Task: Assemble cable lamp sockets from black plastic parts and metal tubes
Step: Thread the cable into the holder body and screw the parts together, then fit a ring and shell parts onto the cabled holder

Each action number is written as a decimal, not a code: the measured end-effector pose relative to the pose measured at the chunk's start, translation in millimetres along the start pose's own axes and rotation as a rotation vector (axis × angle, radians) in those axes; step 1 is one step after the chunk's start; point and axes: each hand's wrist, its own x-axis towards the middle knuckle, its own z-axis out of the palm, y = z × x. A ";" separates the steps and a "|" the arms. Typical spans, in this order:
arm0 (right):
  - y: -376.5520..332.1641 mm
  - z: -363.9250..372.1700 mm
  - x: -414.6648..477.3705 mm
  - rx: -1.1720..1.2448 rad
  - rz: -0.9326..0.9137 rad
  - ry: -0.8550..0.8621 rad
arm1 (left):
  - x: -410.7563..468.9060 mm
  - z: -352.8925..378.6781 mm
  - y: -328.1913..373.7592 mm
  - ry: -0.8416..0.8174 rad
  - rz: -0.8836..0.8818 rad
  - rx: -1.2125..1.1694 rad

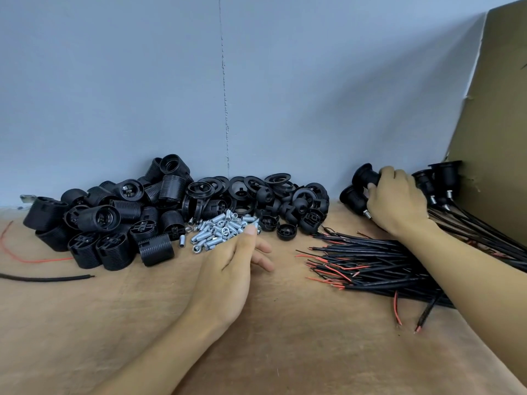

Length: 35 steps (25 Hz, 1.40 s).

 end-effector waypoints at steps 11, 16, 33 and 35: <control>-81.3 -4.9 -29.1 0.091 -0.291 -0.001 | 1.1 0.4 0.1 -0.065 0.011 0.180; -142.2 -7.9 -68.9 0.339 -0.403 -0.048 | 0.8 1.2 -0.3 -0.043 0.024 0.226; -151.9 -10.2 -87.6 0.539 -0.485 -0.320 | 0.5 -1.3 -3.0 0.048 0.116 0.421; -154.2 -11.0 -88.2 0.539 -0.501 -0.333 | 2.0 -1.6 -3.6 0.089 0.093 0.398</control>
